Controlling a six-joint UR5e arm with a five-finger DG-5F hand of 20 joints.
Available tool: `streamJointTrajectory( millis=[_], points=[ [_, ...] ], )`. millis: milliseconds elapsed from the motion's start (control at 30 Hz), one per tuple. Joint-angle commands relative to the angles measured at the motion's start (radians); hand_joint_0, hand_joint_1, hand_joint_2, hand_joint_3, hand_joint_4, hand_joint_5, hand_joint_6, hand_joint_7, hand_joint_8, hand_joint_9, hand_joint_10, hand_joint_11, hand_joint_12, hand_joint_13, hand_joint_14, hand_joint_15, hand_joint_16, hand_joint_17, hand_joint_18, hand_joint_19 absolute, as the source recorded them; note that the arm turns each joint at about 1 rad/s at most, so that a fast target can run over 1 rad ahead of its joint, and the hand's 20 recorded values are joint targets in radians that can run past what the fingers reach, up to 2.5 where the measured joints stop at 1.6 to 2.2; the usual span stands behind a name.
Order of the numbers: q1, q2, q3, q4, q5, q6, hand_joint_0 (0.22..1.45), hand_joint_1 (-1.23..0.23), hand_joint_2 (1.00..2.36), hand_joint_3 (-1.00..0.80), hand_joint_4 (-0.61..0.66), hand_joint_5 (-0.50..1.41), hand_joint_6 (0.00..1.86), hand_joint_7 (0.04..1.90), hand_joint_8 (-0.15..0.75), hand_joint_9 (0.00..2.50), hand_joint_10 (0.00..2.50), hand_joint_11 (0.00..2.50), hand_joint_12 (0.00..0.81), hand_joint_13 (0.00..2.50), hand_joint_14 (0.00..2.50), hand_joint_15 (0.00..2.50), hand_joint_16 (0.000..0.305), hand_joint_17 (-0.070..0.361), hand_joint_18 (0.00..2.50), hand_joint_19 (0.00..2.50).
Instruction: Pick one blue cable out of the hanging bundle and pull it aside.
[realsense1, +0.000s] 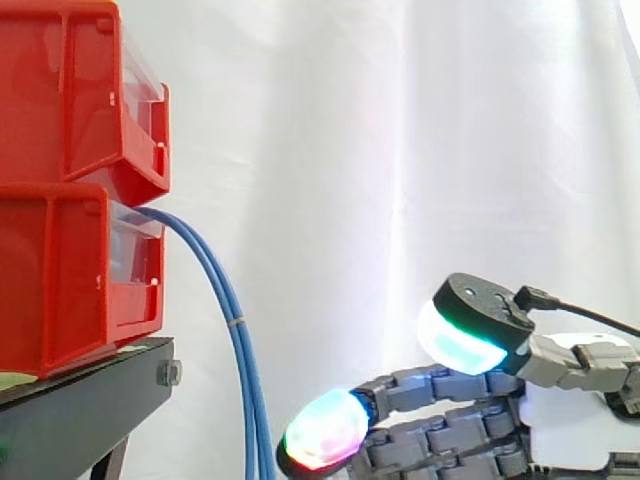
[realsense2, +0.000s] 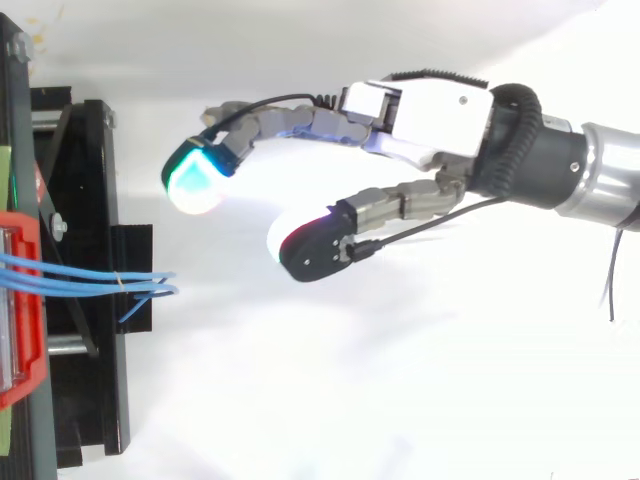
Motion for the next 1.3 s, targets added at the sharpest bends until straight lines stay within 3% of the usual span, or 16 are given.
streamJointTrajectory(
  millis=[0, 133, 233, 433, 700, 733, 867, 1033, 1267],
  points=[
    [0.008, -0.034, 0.044, -0.012, -0.013, -0.012, 0.43, -0.49, 1.0, -0.5, 0.16, -0.19, 0.5, 0.65, 0.2, 0.14, 0.0, 0.0, 0.359, 0.01, 0.0, 0.07, 0.06, 0.136, 0.0, 0.11],
    [0.008, -0.083, 0.08, -0.017, -0.052, 0.026, 0.43, -0.49, 1.0, -0.5, 0.17, -0.19, 0.5, 0.66, 0.202, 0.15, 0.0, 0.0, 0.36, 0.01, 0.0, 0.07, 0.061, 0.136, 0.0, 0.12],
    [0.014, -0.093, 0.082, -0.001, -0.052, 0.055, 0.43, -0.49, 1.0, -0.5, 0.17, -0.18, 0.5, 0.67, 0.204, 0.16, 0.0, 0.0, 0.359, 0.02, 0.0, 0.07, 0.06, 0.136, 0.0, 0.12],
    [0.015, -0.093, 0.082, 0.008, -0.046, 0.054, 0.44, -0.49, 1.0, -0.5, 0.17, -0.18, 0.5, 0.67, 0.209, 0.18, 0.0, 0.0, 0.357, 0.04, 0.0, 0.07, 0.06, 0.135, 0.0, 0.13],
    [0.02, -0.094, 0.082, 0.052, -0.036, -0.001, 0.45, -0.48, 1.0, -0.5, 0.18, -0.17, 0.5, 0.68, 0.215, 0.21, 0.0, 0.0, 0.358, 0.07, 0.0, 0.07, 0.058, 0.131, 0.0, 0.15],
    [0.021, -0.109, 0.085, 0.059, -0.036, -0.007, 0.45, -0.48, 1.0, -0.5, 0.19, -0.17, 0.5, 0.68, 0.214, 0.22, 0.0, 0.0, 0.357, 0.08, 0.0, 0.07, 0.058, 0.131, 0.0, 0.15],
    [0.018, -0.154, 0.12, 0.077, -0.07, -0.001, 0.45, -0.48, 1.0, -0.5, 0.19, -0.17, 0.5, 0.69, 0.222, 0.24, 0.0, 0.0, 0.358, 0.09, 0.0, 0.08, 0.057, 0.129, 0.0, 0.17],
    [0.021, -0.156, 0.133, 0.077, -0.092, 0.0, 0.46, -0.47, 1.0, -0.5, 0.21, -0.16, 0.5, 0.7, 0.226, 0.26, 0.0, 0.0, 0.358, 0.11, 0.0, 0.09, 0.057, 0.129, 0.0, 0.18],
    [0.025, -0.156, 0.16, 0.08, -0.095, -0.001, 0.47, -0.49, 1.0, -0.5, 0.24, -0.13, 0.5, 0.79, 0.242, 0.35, 0.0, 0.0, 0.356, 0.19, 0.0, 0.08, 0.056, 0.126, 0.02, 0.17]
  ],
)
